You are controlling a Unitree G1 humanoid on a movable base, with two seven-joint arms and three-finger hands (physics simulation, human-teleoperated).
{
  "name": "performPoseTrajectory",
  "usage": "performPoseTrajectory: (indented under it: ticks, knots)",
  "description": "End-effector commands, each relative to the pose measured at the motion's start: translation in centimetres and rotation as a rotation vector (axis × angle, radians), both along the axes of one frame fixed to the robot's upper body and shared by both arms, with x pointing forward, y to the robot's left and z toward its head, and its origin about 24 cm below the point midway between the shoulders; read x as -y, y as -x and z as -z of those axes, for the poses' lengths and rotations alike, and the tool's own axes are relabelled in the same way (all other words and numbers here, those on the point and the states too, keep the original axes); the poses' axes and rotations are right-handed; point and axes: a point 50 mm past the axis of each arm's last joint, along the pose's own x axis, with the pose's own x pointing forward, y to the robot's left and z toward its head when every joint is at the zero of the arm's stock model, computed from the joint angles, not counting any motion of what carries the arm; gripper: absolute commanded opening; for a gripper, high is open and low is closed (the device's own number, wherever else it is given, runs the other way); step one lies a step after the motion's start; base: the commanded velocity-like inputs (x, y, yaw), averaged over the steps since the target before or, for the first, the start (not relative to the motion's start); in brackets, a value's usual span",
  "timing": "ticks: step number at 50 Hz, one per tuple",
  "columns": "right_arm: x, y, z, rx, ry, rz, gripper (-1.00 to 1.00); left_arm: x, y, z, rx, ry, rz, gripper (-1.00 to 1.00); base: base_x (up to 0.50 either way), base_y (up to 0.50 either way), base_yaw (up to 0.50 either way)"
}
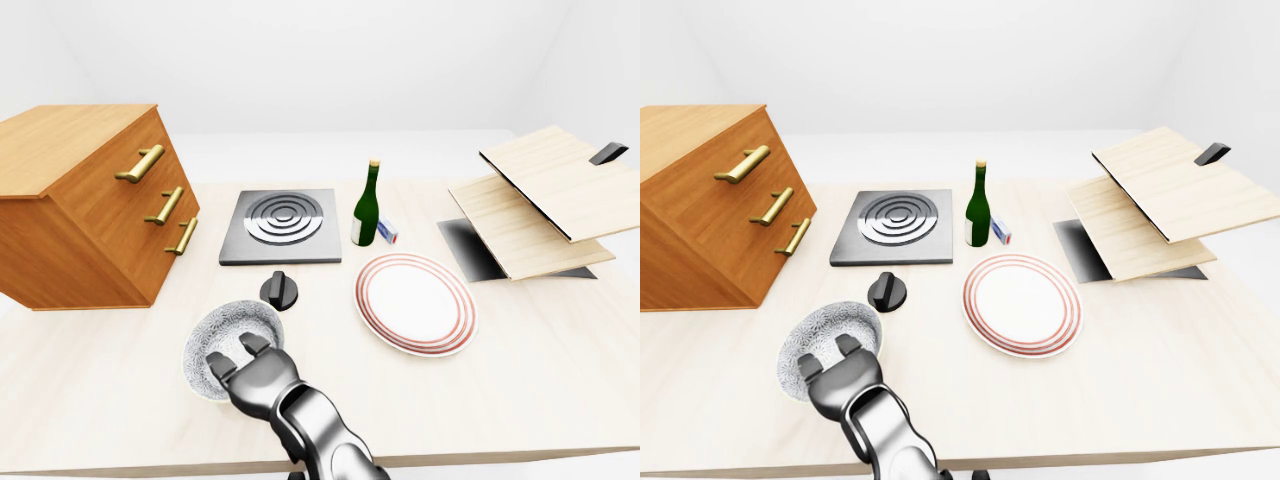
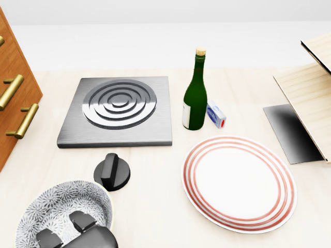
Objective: Pick up the akita bowl and put it on the plate.
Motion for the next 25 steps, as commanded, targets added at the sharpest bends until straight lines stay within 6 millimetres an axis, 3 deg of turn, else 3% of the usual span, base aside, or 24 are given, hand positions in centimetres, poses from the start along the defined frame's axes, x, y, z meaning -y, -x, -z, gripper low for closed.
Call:
performPoseTrajectory:
  ticks: [1, 25]
  knots:
    - [0.1, -0.5, 0.2, -0.008, 0.005, 0.011, 1.00, 0.0, 0.0, -0.1, 0.003, -0.002, 0.000, 1.00, 0.00, 0.00, 0.00]
    - [0.5, -1.2, 1.1, -0.045, 0.027, 0.038, 1.00, 0.0, 0.0, -0.2, 0.006, -0.003, -0.001, 1.00, 0.00, 0.00, 0.00]
